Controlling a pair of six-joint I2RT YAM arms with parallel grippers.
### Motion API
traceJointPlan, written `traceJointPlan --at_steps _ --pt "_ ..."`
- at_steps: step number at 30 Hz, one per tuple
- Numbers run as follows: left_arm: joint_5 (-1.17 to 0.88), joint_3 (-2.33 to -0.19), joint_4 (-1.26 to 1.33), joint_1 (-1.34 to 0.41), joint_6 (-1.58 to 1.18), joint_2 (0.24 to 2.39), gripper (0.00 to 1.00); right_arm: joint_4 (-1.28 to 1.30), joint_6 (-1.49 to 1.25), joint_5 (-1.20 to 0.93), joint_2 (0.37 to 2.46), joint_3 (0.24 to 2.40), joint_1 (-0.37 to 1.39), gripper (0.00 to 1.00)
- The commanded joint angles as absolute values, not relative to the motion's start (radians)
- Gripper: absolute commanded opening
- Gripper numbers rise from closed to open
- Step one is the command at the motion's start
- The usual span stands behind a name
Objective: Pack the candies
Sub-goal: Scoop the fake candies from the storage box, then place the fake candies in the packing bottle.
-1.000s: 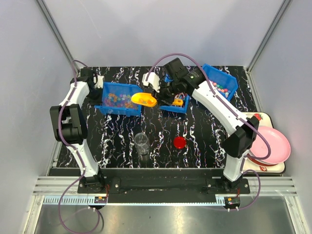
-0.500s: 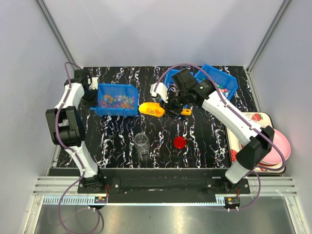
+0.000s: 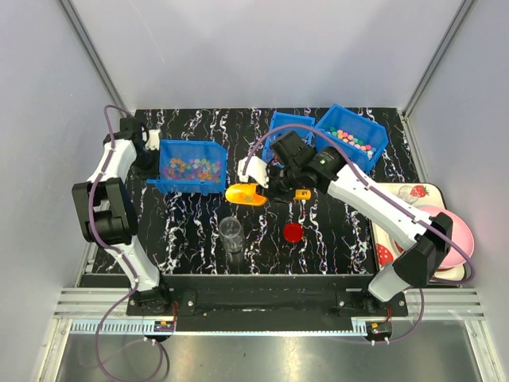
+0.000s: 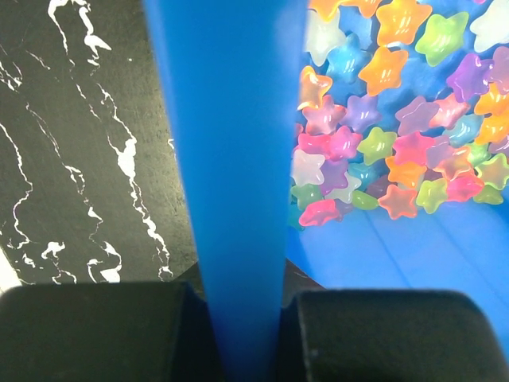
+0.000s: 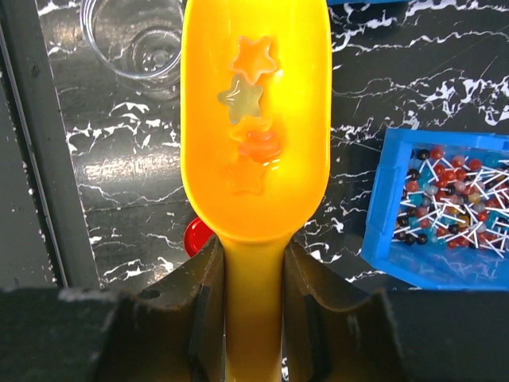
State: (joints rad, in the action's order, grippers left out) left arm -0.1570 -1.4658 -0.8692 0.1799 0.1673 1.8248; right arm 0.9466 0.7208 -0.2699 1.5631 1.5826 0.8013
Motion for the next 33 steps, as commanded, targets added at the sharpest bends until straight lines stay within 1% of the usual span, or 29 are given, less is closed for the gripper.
traceJointPlan --at_steps 1,19,33 --pt "-0.244 -1.47 -0.815 0.184 0.155 1.732 0.0 0.949 0.744 -0.195 1.526 1.595 0.836 0.0" --pt "-0.253 -1.43 -0.785 0.187 0.153 1.72 0.0 1.161 0.79 -0.054 1.586 1.695 0.965 0.0" --pt "-0.271 -1.417 -0.776 0.19 0.152 1.715 0.0 1.255 0.813 0.04 1.661 1.764 1.04 0.0"
